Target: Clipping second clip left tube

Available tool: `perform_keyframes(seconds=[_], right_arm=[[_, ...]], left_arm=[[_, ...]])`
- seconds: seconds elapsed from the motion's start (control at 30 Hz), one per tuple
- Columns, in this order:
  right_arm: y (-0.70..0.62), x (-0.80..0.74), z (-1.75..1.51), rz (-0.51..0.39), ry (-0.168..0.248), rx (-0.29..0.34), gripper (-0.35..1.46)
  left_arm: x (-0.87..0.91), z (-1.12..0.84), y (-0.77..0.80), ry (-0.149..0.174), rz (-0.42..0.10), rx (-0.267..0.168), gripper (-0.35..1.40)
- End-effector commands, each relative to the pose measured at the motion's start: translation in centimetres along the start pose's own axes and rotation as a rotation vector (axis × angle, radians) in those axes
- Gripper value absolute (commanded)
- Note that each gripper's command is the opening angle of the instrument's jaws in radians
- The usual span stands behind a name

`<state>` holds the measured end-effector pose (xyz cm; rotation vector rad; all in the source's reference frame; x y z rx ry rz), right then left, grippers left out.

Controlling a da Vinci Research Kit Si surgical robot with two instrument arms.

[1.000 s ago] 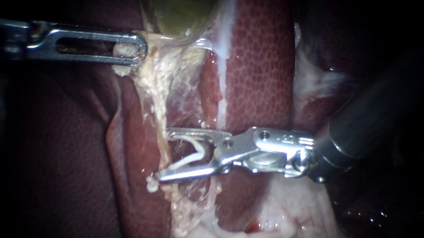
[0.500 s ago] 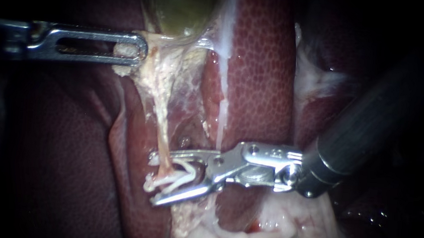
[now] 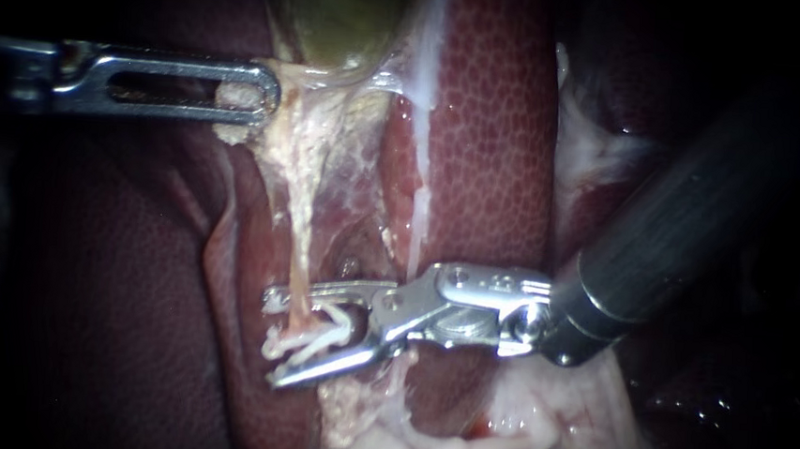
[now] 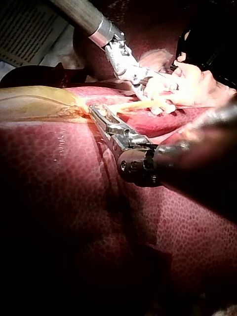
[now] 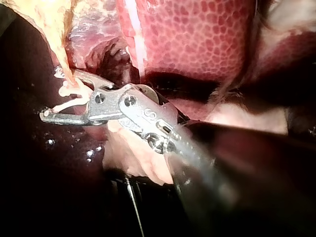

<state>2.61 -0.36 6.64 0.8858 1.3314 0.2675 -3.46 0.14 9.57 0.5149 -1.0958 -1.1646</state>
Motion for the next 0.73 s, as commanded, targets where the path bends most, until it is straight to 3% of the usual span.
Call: perform_keyframes(seconds=[0.03,0.13,0.73], right_arm=[[-0.02,0.02,-0.03,0.025,-0.022,0.005,0.27],[-0.05,0.01,-0.08,0.047,-0.078,0.006,-0.35],[-0.01,-0.02,-0.10,0.052,-0.078,0.007,-0.30]], left_arm=[[0.00,0.00,0.00,0.000,0.000,0.000,-0.35],[0.00,0.00,0.00,0.000,0.000,0.000,-0.35],[0.00,-0.01,0.00,0.000,0.000,0.000,-0.35]])
